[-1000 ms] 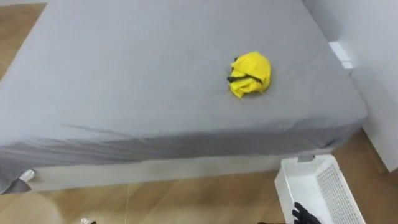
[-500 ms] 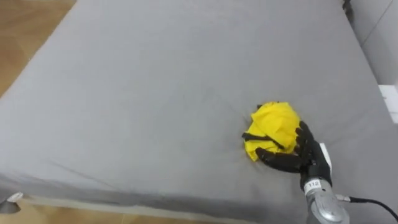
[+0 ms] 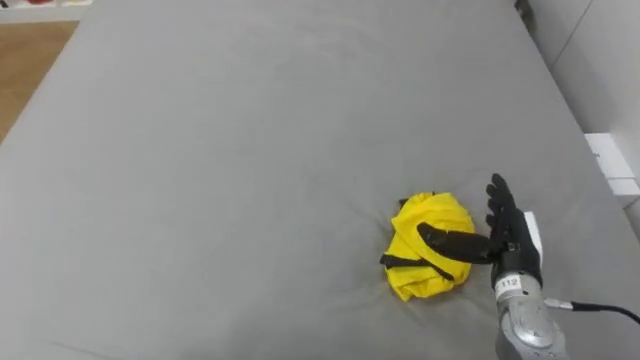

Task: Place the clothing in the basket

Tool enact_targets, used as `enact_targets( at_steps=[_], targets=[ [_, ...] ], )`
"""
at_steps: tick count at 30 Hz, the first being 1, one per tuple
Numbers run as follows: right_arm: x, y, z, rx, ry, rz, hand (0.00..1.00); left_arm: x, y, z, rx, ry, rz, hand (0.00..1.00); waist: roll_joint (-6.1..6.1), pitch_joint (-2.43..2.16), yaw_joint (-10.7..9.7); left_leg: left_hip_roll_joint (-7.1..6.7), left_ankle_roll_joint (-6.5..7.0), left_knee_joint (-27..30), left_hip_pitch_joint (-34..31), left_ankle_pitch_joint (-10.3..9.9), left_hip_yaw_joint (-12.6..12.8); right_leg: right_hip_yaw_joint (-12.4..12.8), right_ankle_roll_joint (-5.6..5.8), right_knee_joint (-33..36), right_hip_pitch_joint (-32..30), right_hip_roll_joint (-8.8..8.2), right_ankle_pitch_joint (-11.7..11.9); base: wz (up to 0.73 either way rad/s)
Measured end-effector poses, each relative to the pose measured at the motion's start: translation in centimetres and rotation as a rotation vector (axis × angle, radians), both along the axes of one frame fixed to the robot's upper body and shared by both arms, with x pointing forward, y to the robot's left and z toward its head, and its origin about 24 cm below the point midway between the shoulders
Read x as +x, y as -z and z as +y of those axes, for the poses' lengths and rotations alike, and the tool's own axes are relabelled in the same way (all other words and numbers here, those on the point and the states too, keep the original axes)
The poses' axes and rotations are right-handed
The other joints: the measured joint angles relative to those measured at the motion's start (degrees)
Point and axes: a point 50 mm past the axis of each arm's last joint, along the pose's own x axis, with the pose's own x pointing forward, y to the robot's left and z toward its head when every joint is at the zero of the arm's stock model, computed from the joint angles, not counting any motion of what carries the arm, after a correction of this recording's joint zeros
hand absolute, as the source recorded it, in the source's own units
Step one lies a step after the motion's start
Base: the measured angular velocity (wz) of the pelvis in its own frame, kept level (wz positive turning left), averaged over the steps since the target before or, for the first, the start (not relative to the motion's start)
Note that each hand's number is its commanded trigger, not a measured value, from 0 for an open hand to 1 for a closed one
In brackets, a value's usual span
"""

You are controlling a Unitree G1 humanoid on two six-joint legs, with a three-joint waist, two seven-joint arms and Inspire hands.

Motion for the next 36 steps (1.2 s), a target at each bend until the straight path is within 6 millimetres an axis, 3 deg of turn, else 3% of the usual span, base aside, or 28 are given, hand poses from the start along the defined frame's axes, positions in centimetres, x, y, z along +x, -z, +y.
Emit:
enact_targets(
  at_steps=[10, 16, 21, 22, 23, 24, 25, 27, 32, 36],
  targets=[
    [3.6, 0.7, -0.1, -0.064, 0.025, 0.091, 0.0, 3.2, 0.1, -0.2, -0.003, 0.027, 0.006, 0.0, -0.91, 0.71, 1.9, -0.33, 0.0, -0.1, -4.4, 0.0, -2.6, -2.9, 0.07, -0.8, -2.7, -0.01, 0.0, 0.14],
    [3.2, 2.4, -1.2, -0.088, 0.056, 0.218, 0.0, 2.8, 0.3, 0.0, -0.003, 0.02, 0.041, 0.0, -1.08, 0.88, 2.6, -1.0, 0.11, 0.0, -6.1, 0.2, -5.4, -8.6, 0.08, -0.8, -3.0, -0.69, 0.0, 0.3],
    [2.2, 3.8, -3.2, -0.122, 0.118, 0.323, 0.0, 1.8, 0.4, 0.8, 0.014, 0.014, 0.078, 0.0, -1.0, 1.04, 5.5, -1.08, 0.29, 0.2, -6.9, 0.3, -5.5, -9.9, 0.13, -0.9, -3.1, -1.07, -0.1, 0.18],
    [2.2, 3.8, -3.6, -0.141, 0.129, 0.332, 0.4, 1.6, 0.4, 1.2, 0.023, 0.011, 0.086, 0.0, -0.82, 1.18, 5.6, -1.07, 0.3, 0.8, -7.6, 0.3, -5.6, -10.3, 0.14, -0.9, -3.2, -1.12, -0.1, 0.29],
    [2.2, 3.8, -3.8, -0.15, 0.134, 0.336, 0.59, 1.6, 0.3, 1.3, 0.026, 0.01, 0.087, 0.0, -0.62, 1.31, 5.5, -1.08, 0.3, 1.3, -8.0, 0.3, -5.6, -10.8, 0.15, -0.9, -3.2, -1.17, -0.1, 0.38],
    [2.2, 3.7, -4.3, -0.175, 0.144, 0.343, 0.94, 1.6, 0.3, 1.3, 0.027, 0.01, 0.085, 0.0, -0.2, 1.56, 5.5, -1.14, 0.32, 2.0, -8.9, 0.3, -5.6, -11.7, 0.21, -0.9, -3.3, -1.25, -0.1, 0.35],
    [2.3, 3.5, -4.8, -0.202, 0.149, 0.344, 1.0, 1.7, 0.3, 1.3, 0.028, 0.011, 0.081, 0.0, 0.06, 1.67, 5.7, -1.23, 0.6, 2.4, -9.9, 0.4, -5.5, -11.8, 0.46, -0.8, -3.9, -1.33, -0.2, 0.28],
    [2.4, 3.3, -5.2, -0.232, 0.171, 0.345, 1.0, 1.8, 0.3, 1.4, 0.03, 0.011, 0.079, 0.0, 0.29, 1.72, 6.4, -1.27, 0.86, 3.2, -11.4, 0.5, -5.6, -12.2, 0.49, -0.8, -4.8, -1.34, -0.2, 0.12],
    [2.3, 1.8, -8.9, -0.307, 0.258, 0.338, 1.0, 2.1, 0.2, 1.3, 0.033, 0.027, 0.082, 0.0, 2.34, 1.64, 7.0, -1.2, 1.05, 5.8, -14.8, 0.7, -6.3, -12.9, 0.52, -0.7, -6.6, -1.11, -0.3, 0.14],
    [1.5, 2.0, -9.8, -0.306, 0.311, 0.362, 1.0, 1.7, 0.1, 1.8, 0.048, 0.034, 0.092, 0.0, 3.14, 1.08, 6.9, -1.26, 1.17, 5.8, -14.5, 0.8, -6.2, -13.0, 0.51, -0.8, -6.3, -1.17, -0.3, 0.01]
  ],
)
